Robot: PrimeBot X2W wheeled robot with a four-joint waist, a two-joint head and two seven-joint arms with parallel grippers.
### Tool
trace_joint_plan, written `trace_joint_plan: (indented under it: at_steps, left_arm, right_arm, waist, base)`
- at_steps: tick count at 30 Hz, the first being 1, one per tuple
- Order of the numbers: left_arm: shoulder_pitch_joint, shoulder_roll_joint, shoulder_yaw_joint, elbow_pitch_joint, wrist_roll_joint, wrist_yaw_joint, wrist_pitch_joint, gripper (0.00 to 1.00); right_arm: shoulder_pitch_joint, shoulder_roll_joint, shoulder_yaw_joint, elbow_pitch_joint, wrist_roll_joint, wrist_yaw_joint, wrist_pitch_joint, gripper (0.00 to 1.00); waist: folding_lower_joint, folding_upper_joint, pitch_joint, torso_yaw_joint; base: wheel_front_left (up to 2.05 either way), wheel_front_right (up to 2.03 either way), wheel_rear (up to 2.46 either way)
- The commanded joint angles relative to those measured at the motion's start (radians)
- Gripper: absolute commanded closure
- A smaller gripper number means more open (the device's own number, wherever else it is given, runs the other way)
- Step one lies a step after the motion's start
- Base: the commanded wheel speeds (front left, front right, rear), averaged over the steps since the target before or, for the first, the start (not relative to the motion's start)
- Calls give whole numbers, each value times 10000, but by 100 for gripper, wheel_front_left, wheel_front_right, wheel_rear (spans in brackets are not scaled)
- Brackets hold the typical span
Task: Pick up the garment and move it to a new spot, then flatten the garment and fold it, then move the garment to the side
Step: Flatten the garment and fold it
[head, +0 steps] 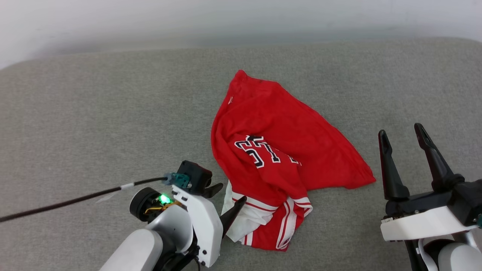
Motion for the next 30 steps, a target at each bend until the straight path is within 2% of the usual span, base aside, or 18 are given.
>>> trace_joint_plan:
  at_steps: [1,5,10,11,12,13,25,30]
  left_arm:
    - [-241,27,-94,60,10,12,256,0]
    - [-661,26,-189,369,118,57,595,0]
    - [-958,-86,-300,722,151,51,492,0]
    - [-956,-115,-332,762,109,44,452,5]
    - [-949,-134,-373,790,52,37,432,21]
    - [-973,-123,-422,784,29,27,365,100]
    - [-376,269,31,-395,-233,223,-612,100]
    - [-10,864,924,-1041,-691,590,-573,100]
  right_arm:
    - [-176,49,18,24,-62,-3,-52,0]
    - [-218,105,27,125,-129,-3,-104,0]
    - [-270,153,18,226,-134,-3,-226,0]
    - [-273,161,21,248,-137,-3,-237,0]
    - [-279,171,21,270,-150,-3,-262,0]
    - [-285,179,26,296,-162,-3,-286,0]
    - [-120,236,30,768,-190,-3,-254,0]
    - [-50,244,187,962,-174,-3,-163,0]
  waist:
    - [0,0,218,-175]
    - [0,0,505,-358]
    - [0,0,758,-460]
    - [0,0,781,-463]
    - [0,0,802,-457]
    - [0,0,813,-444]
    - [0,0,121,136]
    - [0,0,-237,407]
  base:
    - [0,0,0]
    - [0,0,0]
    - [0,0,0]
    - [0,0,0]
    - [0,0,0]
    - [0,0,0]
    - [0,0,0]
    - [0,0,0]
